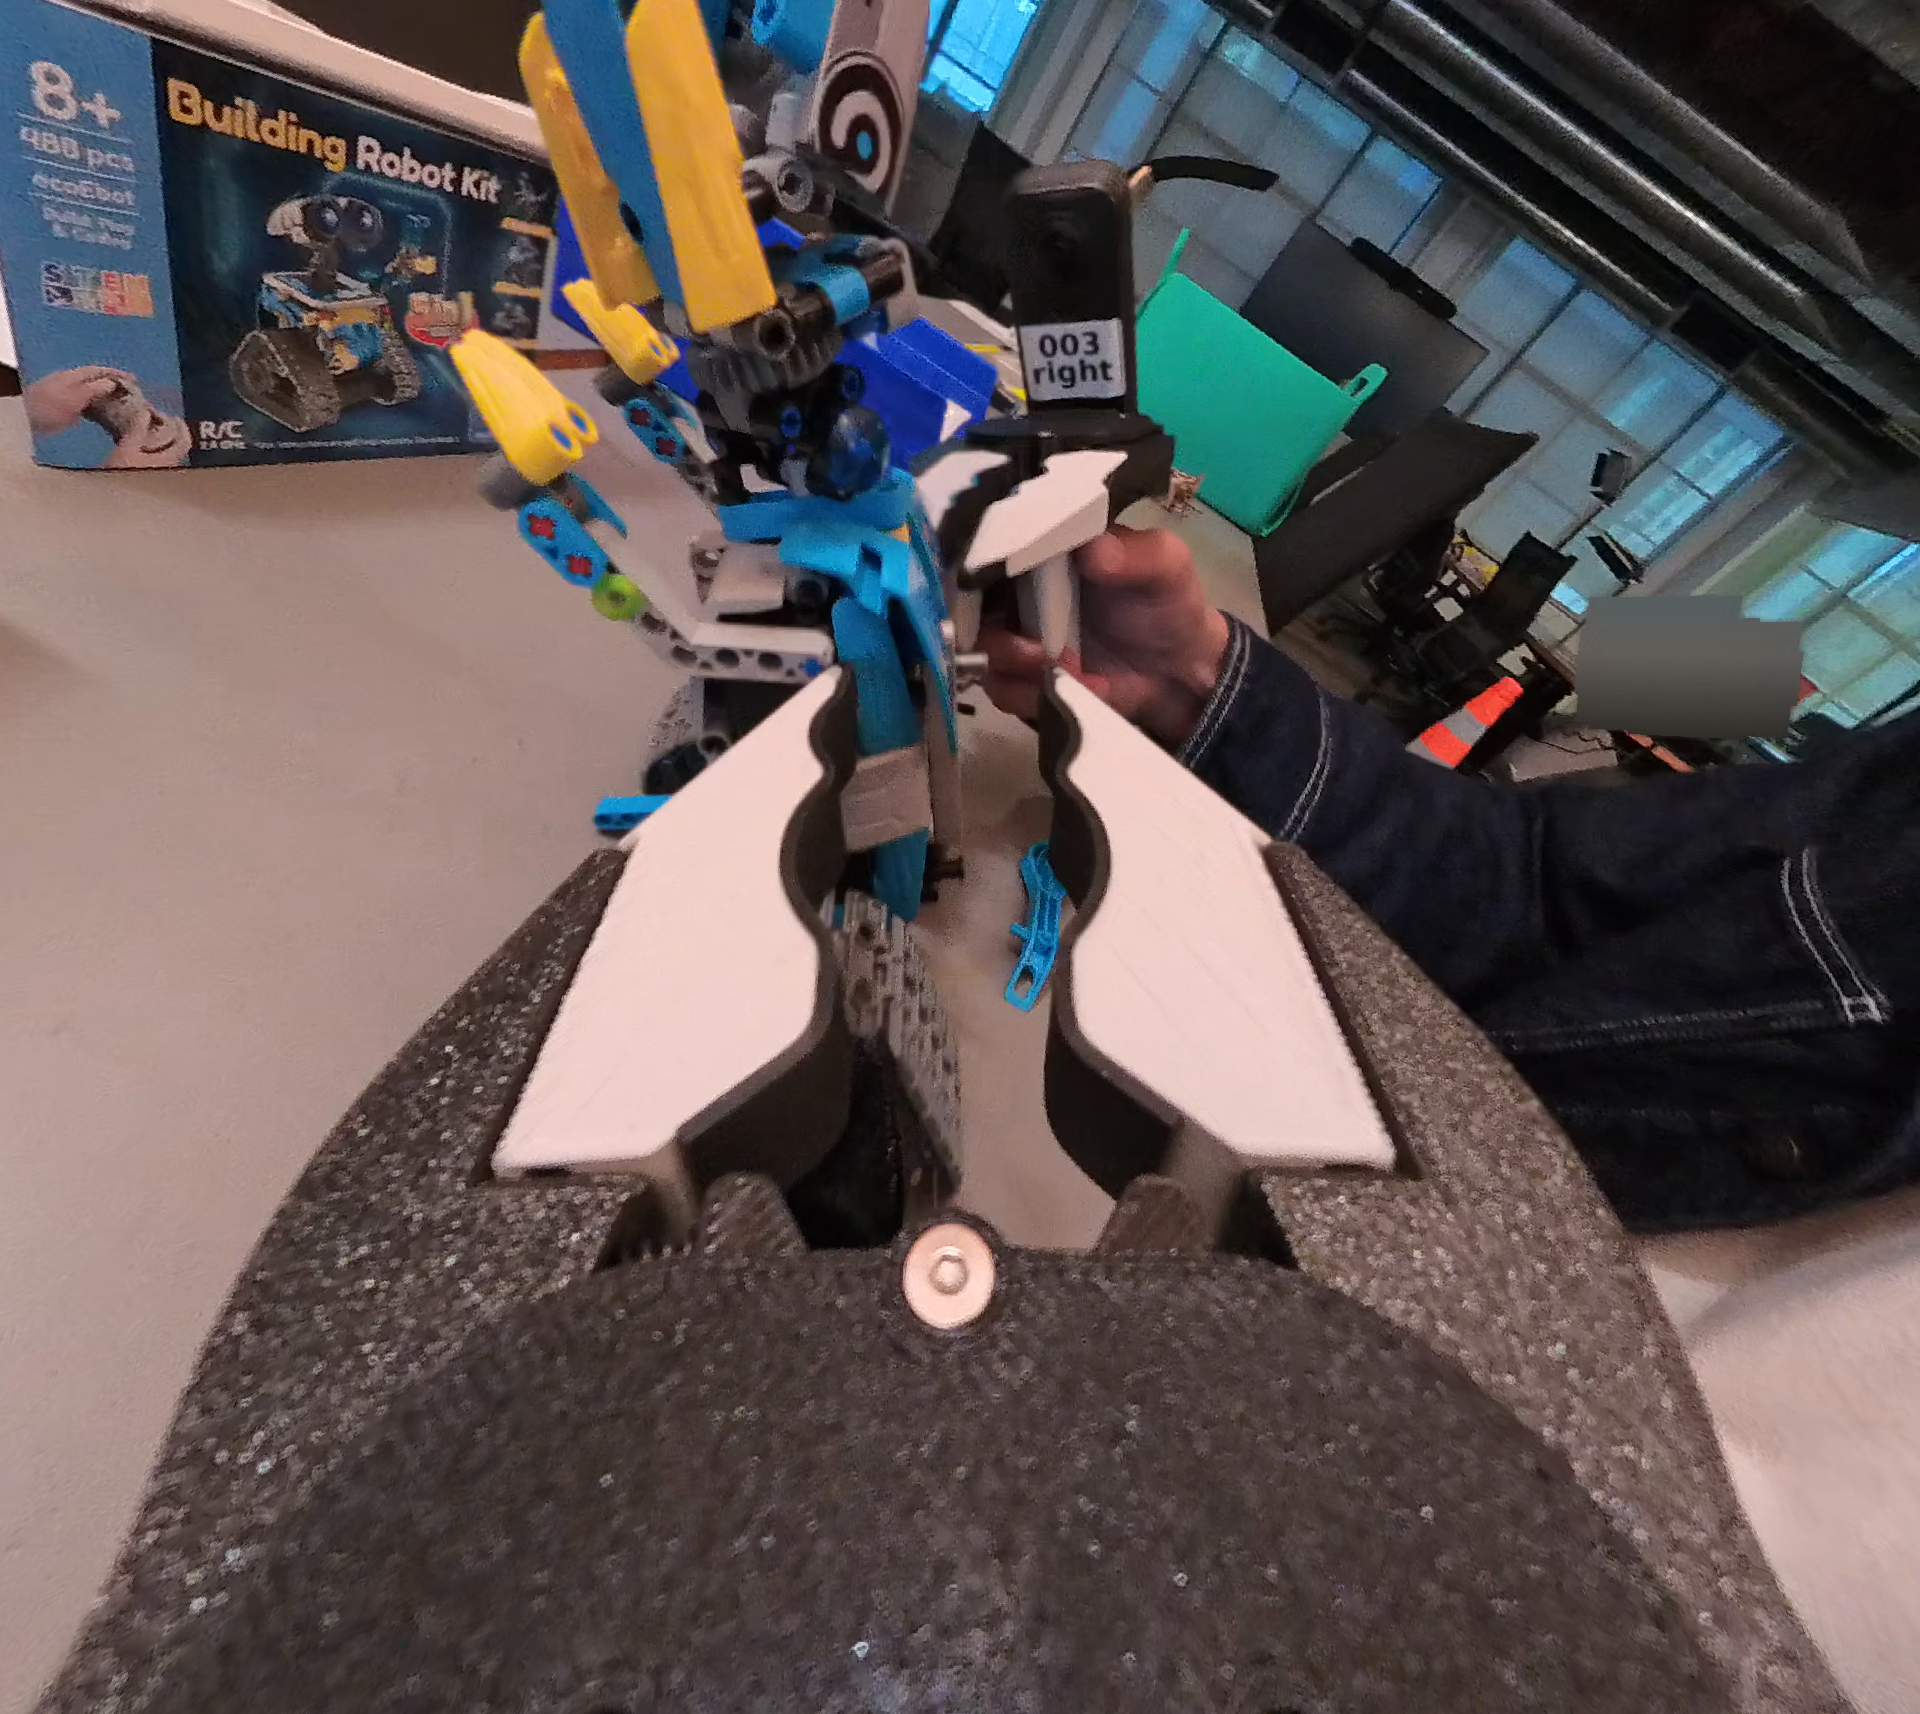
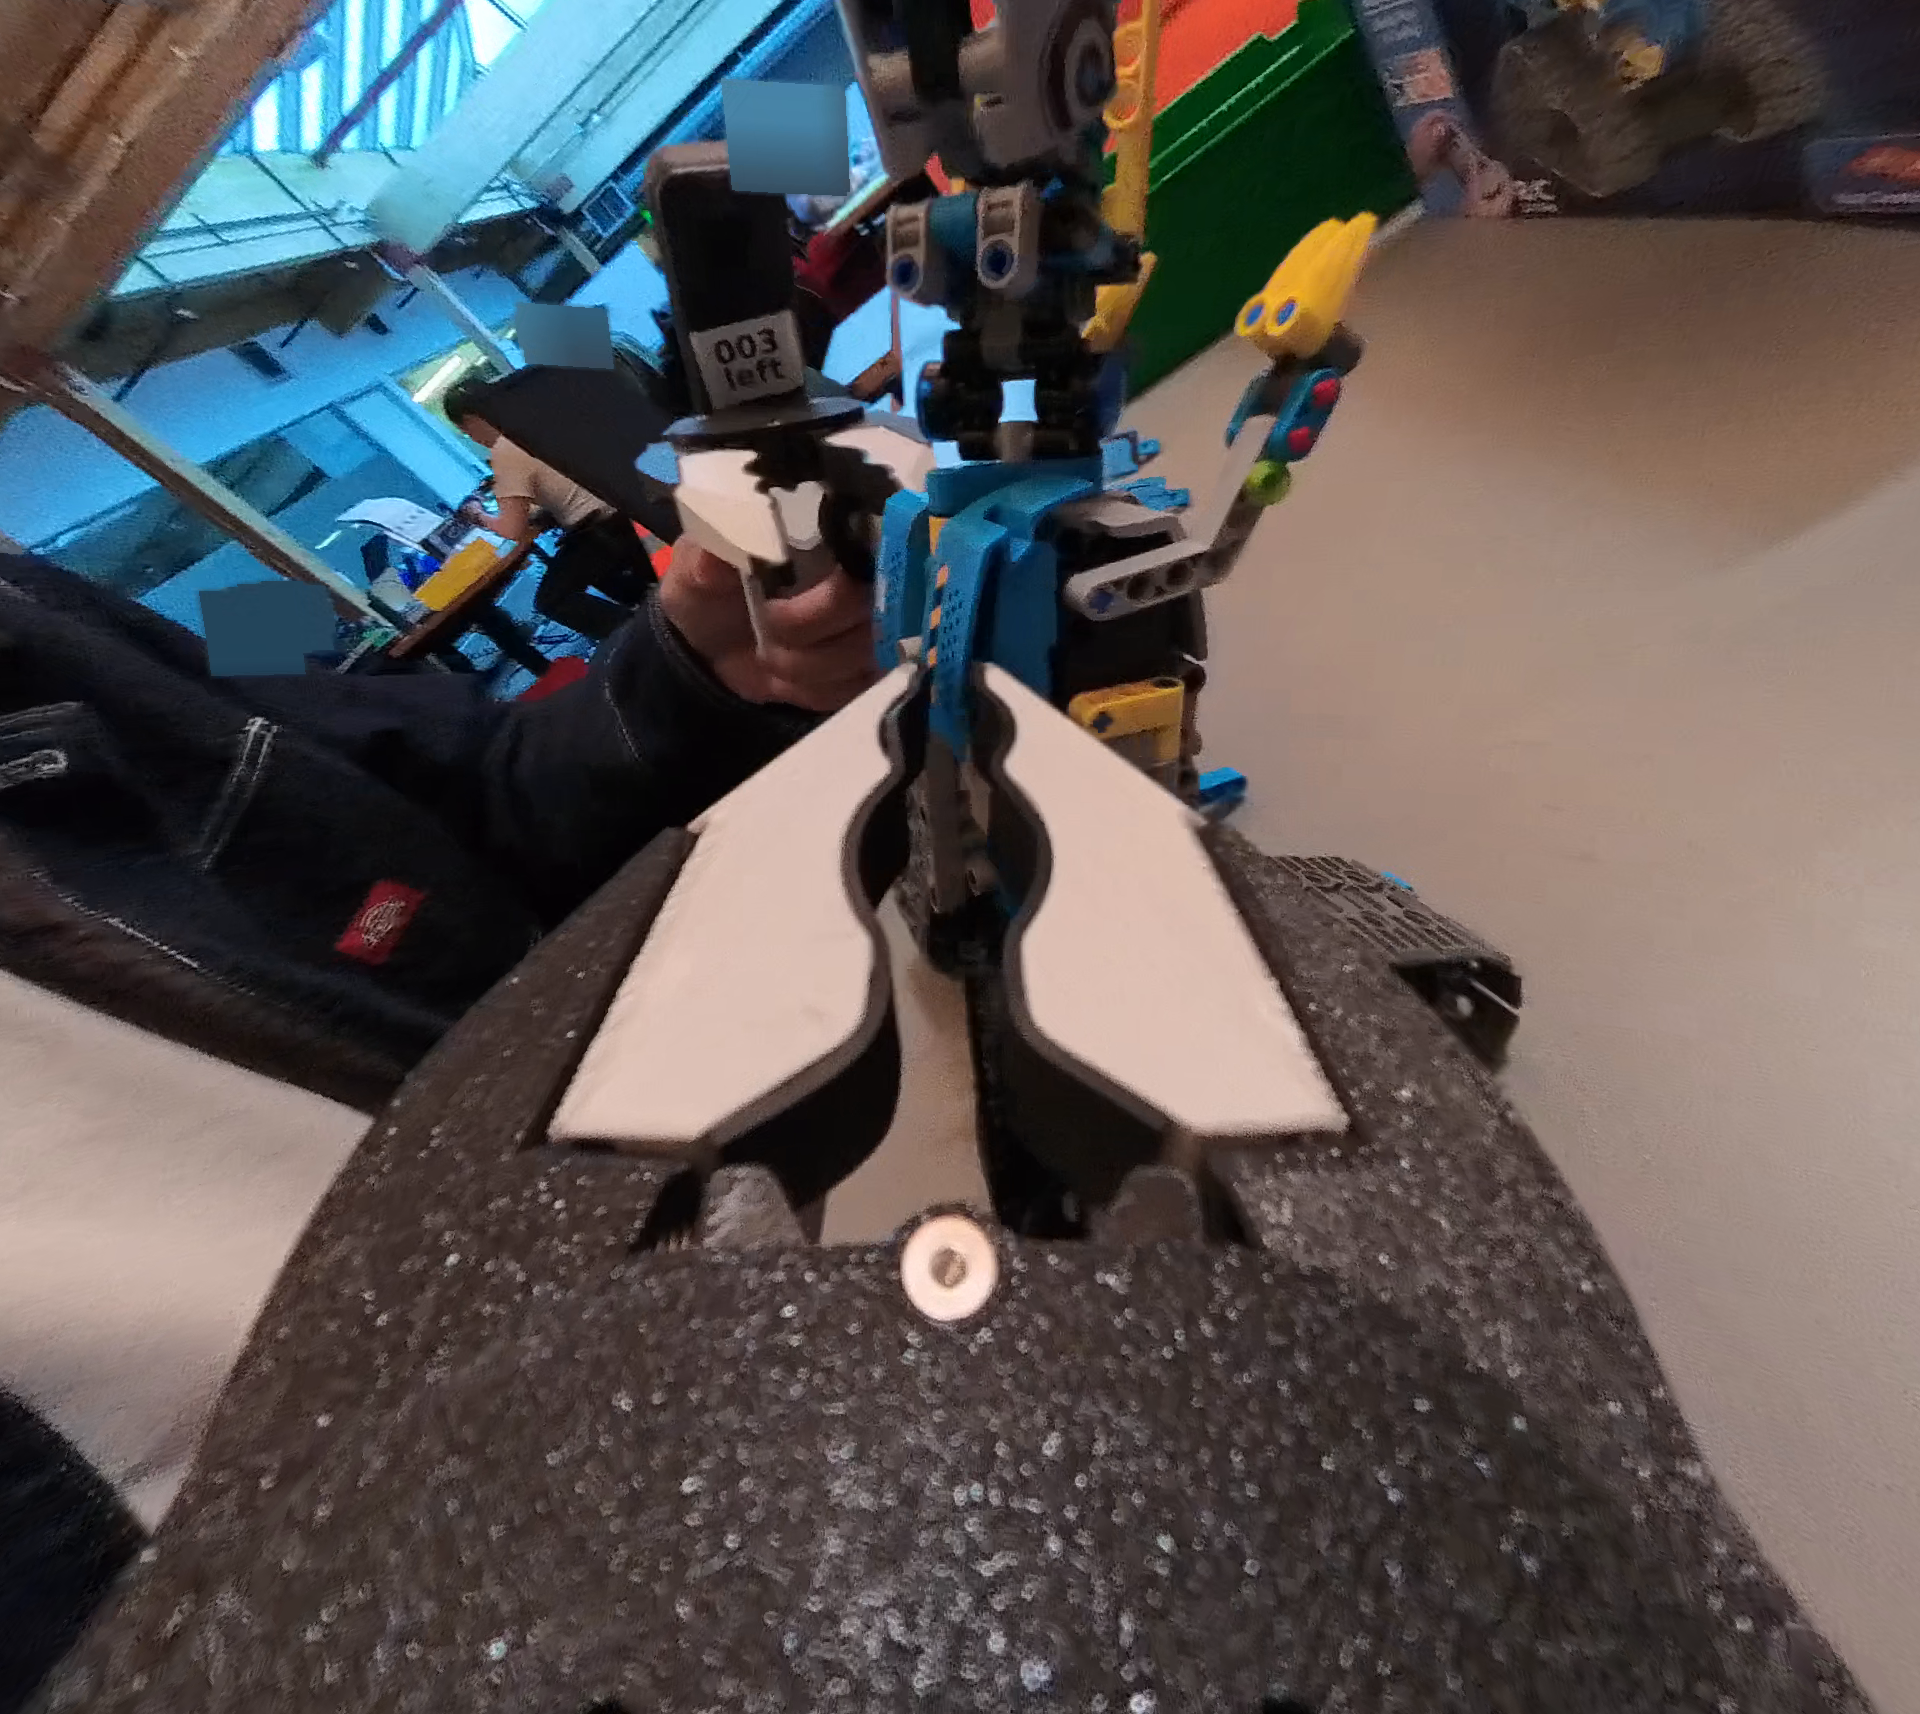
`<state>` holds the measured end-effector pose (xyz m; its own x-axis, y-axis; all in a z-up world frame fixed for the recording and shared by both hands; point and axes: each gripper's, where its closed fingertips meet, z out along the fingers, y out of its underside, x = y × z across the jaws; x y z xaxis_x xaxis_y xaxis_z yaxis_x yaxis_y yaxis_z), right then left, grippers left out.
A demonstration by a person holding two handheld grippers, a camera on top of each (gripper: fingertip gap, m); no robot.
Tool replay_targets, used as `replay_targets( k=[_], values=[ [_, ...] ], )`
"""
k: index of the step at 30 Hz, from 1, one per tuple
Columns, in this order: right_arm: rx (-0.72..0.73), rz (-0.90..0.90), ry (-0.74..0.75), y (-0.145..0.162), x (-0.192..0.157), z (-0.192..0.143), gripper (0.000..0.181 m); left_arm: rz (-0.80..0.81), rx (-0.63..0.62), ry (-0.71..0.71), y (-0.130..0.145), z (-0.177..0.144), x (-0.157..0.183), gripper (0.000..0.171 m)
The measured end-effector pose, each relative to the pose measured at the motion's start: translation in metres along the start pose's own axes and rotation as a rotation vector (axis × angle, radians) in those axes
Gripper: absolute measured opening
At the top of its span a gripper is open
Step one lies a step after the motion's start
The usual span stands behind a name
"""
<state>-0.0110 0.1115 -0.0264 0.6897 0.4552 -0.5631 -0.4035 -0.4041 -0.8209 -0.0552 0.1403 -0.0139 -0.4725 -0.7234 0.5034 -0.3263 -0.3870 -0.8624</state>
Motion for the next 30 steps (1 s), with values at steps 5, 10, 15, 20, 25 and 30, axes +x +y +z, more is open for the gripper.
replay_targets(
  k=[5, 10, 15, 20, 25, 30],
  values=[
    [-0.034, 0.019, -0.099, 0.010, -0.018, 0.008, 0.000, 0.025, -0.046, -0.052, 0.006, 0.007, -0.002, 0.022],
    [-0.026, 0.056, -0.137, 0.012, -0.022, 0.010, 0.000, 0.025, -0.055, -0.049, 0.006, 0.004, -0.003, 0.010],
    [0.013, 0.074, -0.191, 0.013, -0.022, 0.002, 0.000, -0.099, -0.039, 0.122, 0.012, 0.006, 0.011, 0.000],
    [0.008, 0.070, -0.202, 0.016, -0.026, 0.001, 0.000, -0.099, -0.048, 0.171, 0.015, 0.005, 0.016, 0.000],
    [-0.015, 0.042, -0.190, 0.019, -0.029, -0.002, 0.000, -0.073, -0.066, 0.181, 0.018, 0.006, 0.020, 0.000],
    [-0.027, 0.018, -0.187, 0.021, -0.032, -0.005, 0.000, -0.041, -0.080, 0.184, 0.020, 0.007, 0.024, 0.000]
  ],
)
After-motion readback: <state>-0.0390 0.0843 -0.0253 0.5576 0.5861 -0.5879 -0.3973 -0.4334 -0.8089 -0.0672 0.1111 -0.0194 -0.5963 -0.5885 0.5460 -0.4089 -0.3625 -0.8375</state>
